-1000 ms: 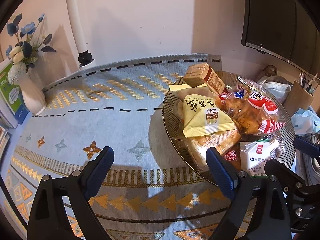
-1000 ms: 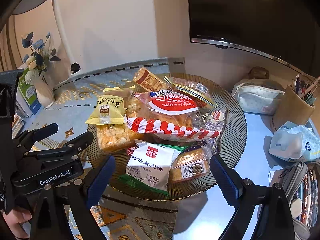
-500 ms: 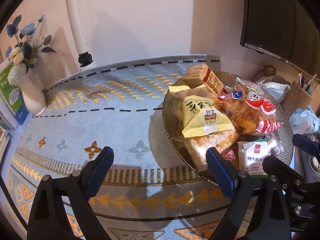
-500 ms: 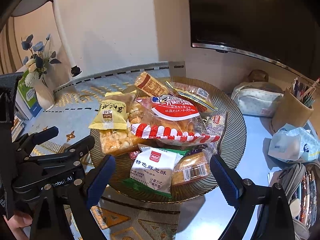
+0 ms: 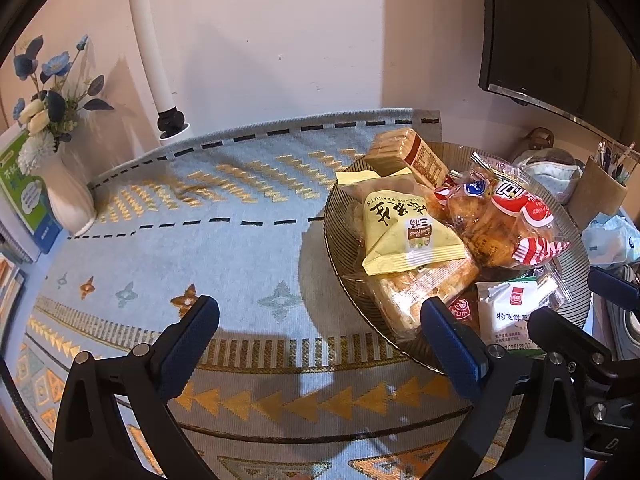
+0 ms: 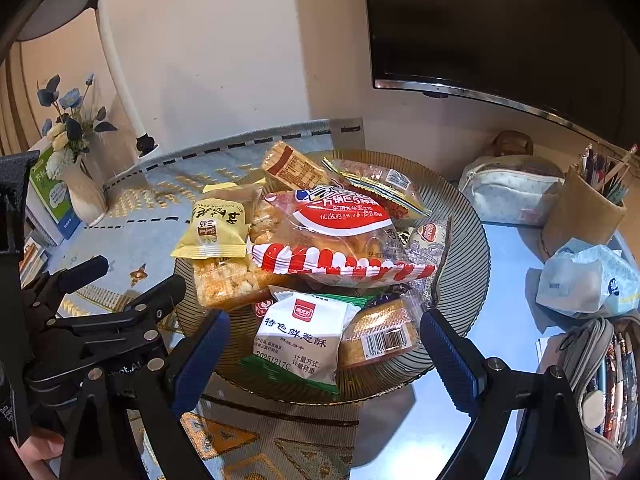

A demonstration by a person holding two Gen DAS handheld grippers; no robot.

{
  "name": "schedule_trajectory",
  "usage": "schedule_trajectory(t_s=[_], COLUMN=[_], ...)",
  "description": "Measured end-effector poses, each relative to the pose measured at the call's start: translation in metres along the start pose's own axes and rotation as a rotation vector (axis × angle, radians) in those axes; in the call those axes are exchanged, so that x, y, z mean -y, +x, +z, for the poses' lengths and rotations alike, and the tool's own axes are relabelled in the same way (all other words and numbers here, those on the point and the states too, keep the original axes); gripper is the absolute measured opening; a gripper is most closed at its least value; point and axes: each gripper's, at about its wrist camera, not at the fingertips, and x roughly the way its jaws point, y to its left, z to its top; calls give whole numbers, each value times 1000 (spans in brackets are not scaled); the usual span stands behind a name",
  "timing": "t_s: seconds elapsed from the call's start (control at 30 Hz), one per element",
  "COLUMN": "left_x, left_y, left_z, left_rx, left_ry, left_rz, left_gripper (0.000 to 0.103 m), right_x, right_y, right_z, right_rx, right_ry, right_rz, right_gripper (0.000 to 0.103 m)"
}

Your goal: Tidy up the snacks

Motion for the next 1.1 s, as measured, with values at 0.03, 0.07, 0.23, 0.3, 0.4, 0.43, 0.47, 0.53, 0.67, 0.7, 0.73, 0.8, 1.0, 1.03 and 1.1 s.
schedule_trajectory(t_s=[0.03, 0.07, 0.23, 0.3, 0.4, 0.43, 0.47, 0.53, 0.67, 0.7, 0.73, 0.8, 1.0, 1.03, 1.1], left_x=[0, -1, -4, -5, -7, -7, -7, -7, -6, -6, -5, -5, -5, -5, -6], left_y=[0, 0, 1, 0, 1, 1, 1, 1, 1, 1, 1, 2, 3, 3, 4], left_z=[0, 0, 0, 0, 0, 0, 1, 1, 0, 0, 0, -1, -2, -2, -2], left_rx=[0, 2, -1, 1, 0, -2, -4, 1, 0, -1, -2, -2, -5, -4, -5], left_ry=[-1, -5, -13, -18, -22, -23, -25, -25, -25, -23, -23, -18, -24, -24, -23], left_rz=[1, 2, 1, 7, 4, 4, 4, 7, 9, 8, 8, 12, 11, 10, 11], left_gripper=[101, 101, 101, 101, 101, 101, 101, 101, 101, 101, 101, 101, 101, 101, 101], right_x=[0, -1, -1, -1, -1, -1, -1, -1, 0, 1, 1, 1, 1, 1, 1], right_y=[0, 0, -1, -1, 0, 0, 0, 1, 2, 2, 2, 3, 4, 5, 5], right_z=[0, 0, 1, 1, 0, 0, 0, -1, -2, -2, -2, -3, -3, -3, -4], right_rx=[0, 1, 3, 4, 4, 2, 2, -1, -5, -6, -6, -6, -12, -13, -15], right_ry=[-2, -2, -1, -1, 7, 10, 11, 13, 20, 23, 24, 28, 35, 35, 35], right_rz=[1, 2, 3, 5, 8, 8, 6, 4, 4, 4, 5, 9, 11, 11, 10], right_gripper=[95, 95, 95, 95, 95, 95, 95, 95, 95, 95, 95, 95, 95, 95, 95])
